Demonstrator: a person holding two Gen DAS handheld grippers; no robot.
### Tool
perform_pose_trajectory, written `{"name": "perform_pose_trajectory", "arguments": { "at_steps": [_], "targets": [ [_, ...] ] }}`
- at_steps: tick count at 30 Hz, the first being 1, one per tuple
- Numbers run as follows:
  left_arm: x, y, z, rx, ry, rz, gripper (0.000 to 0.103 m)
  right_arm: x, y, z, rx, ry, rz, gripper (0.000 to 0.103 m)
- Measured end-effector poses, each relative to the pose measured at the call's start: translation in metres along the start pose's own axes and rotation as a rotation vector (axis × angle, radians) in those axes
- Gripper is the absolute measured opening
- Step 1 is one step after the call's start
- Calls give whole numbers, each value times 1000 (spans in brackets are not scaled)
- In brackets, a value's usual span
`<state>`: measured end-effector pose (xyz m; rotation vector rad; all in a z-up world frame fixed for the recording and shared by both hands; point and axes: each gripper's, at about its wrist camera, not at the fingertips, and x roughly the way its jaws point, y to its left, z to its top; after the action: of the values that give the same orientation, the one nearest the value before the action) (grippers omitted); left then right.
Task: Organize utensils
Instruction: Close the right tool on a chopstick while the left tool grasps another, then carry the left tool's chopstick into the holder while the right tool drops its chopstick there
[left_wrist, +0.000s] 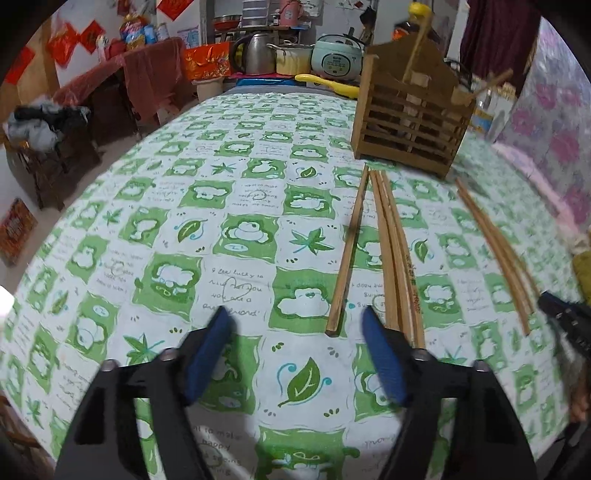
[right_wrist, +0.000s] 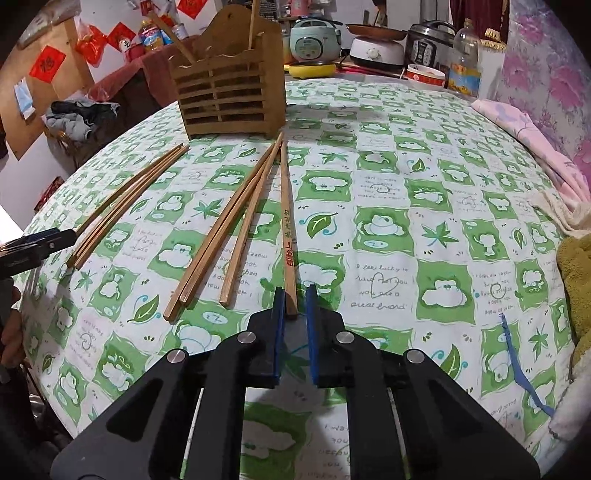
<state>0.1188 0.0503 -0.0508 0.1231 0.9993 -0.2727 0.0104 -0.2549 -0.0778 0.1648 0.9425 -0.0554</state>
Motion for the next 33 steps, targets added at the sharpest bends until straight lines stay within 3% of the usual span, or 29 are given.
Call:
{"name": "perform_pose_trajectory", "arguments": {
  "at_steps": [3, 7, 9, 19, 28, 33],
  "targets": [
    [2, -13, 0, 53, -2, 39, 45, 0, 0, 0, 0, 0, 0, 13],
    [2, -28, 0, 88, -5, 22, 17, 0, 1, 0, -4, -2, -4, 12],
    [2, -32, -1, 97, -8, 12, 8, -1, 1, 0, -9, -3, 0, 10],
    [-1, -18, -5, 14, -17, -87, 6, -8, -2, -2, 8, -48, -4, 6],
    [-5, -17, -9, 10, -30, -89, 6, -17, 0, -3, 1, -104, -14, 6],
    [-23, -19, -10, 12, -58, -94, 6, -32, 1, -7, -1, -190, -29, 6]
  ]
}}
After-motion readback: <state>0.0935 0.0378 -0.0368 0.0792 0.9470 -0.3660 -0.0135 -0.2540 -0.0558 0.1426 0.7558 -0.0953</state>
